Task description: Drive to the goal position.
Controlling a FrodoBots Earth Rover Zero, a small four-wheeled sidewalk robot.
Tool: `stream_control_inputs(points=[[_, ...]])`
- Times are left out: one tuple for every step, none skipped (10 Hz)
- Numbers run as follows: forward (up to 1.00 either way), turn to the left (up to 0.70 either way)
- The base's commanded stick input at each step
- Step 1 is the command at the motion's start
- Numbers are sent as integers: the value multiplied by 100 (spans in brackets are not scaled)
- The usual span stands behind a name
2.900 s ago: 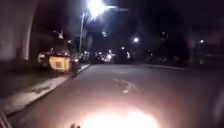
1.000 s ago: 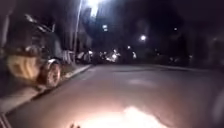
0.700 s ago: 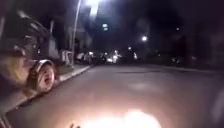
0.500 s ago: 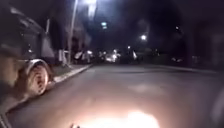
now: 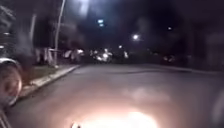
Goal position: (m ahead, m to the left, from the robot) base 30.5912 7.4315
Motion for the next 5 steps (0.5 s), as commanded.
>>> stream_control_inputs(points=[[100,0],[100,0],[100,0],[100,0],[100,0]])
